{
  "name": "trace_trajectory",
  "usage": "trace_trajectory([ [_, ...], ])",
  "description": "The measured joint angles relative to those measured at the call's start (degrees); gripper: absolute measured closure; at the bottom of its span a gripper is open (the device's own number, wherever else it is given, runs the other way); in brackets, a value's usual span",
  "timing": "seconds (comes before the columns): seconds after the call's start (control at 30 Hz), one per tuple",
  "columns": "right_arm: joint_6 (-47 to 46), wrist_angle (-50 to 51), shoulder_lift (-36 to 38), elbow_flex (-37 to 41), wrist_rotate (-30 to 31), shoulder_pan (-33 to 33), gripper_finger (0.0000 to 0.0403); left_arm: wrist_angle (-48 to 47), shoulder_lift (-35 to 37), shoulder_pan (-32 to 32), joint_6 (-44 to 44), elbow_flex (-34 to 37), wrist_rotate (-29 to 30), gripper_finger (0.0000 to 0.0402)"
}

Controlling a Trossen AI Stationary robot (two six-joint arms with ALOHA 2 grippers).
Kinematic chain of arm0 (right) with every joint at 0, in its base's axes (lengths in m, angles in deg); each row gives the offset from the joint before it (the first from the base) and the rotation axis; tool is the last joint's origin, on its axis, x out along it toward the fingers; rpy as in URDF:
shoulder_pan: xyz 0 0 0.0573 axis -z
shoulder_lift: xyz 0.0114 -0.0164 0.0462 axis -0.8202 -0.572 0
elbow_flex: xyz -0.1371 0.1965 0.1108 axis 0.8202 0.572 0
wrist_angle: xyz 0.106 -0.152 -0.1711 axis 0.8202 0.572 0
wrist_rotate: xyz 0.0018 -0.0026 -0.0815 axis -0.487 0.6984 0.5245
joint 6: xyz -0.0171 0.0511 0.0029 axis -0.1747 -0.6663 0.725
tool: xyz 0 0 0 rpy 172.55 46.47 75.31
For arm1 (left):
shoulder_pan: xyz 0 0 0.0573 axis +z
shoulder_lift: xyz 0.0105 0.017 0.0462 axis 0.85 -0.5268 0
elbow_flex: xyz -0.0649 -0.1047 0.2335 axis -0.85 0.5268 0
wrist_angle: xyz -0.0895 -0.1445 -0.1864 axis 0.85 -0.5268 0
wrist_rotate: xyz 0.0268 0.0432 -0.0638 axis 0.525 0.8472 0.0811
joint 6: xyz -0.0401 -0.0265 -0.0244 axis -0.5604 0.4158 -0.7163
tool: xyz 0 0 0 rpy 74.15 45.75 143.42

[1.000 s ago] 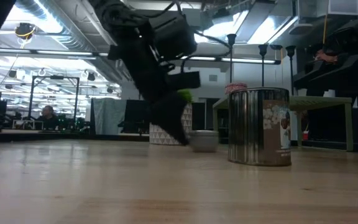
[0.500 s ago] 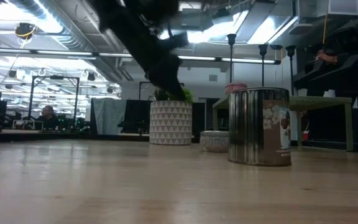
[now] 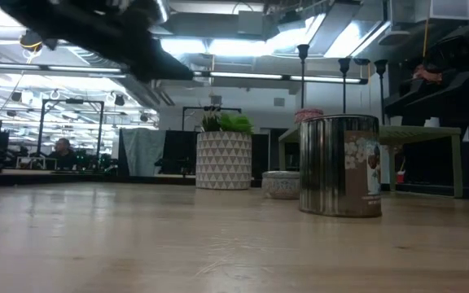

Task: Pick & Place candle stick holders
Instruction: Put the blue white scented candle and aligned with other red scented candle on the shelf

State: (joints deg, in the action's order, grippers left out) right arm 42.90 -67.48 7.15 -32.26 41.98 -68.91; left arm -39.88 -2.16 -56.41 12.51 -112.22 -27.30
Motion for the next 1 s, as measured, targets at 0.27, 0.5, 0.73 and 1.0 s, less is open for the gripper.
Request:
trace_trajectory([
  [0.27, 0.0, 0.0, 0.0, 0.0, 0.0, 0.0, 0.0199, -2.1, 15.7, 0.1, 0.9, 7.9, -1.3, 0.0396],
  [0.5, 0.0, 0.0, 0.0, 0.0, 0.0, 0.0, 0.0199, -9.8, 27.0, 1.4, -3.0, 12.1, -1.3, 0.04],
  [0.73, 0.0, 0.0, 0.0, 0.0, 0.0, 0.0, 0.0199, -10.8, 33.9, 1.4, -5.2, 16.8, -1.3, 0.0398],
  [1.0, 0.0, 0.0, 0.0, 0.0, 0.0, 0.0, 0.0199, -11.5, 37.4, 1.4, -6.2, 20.3, -1.4, 0.0396],
])
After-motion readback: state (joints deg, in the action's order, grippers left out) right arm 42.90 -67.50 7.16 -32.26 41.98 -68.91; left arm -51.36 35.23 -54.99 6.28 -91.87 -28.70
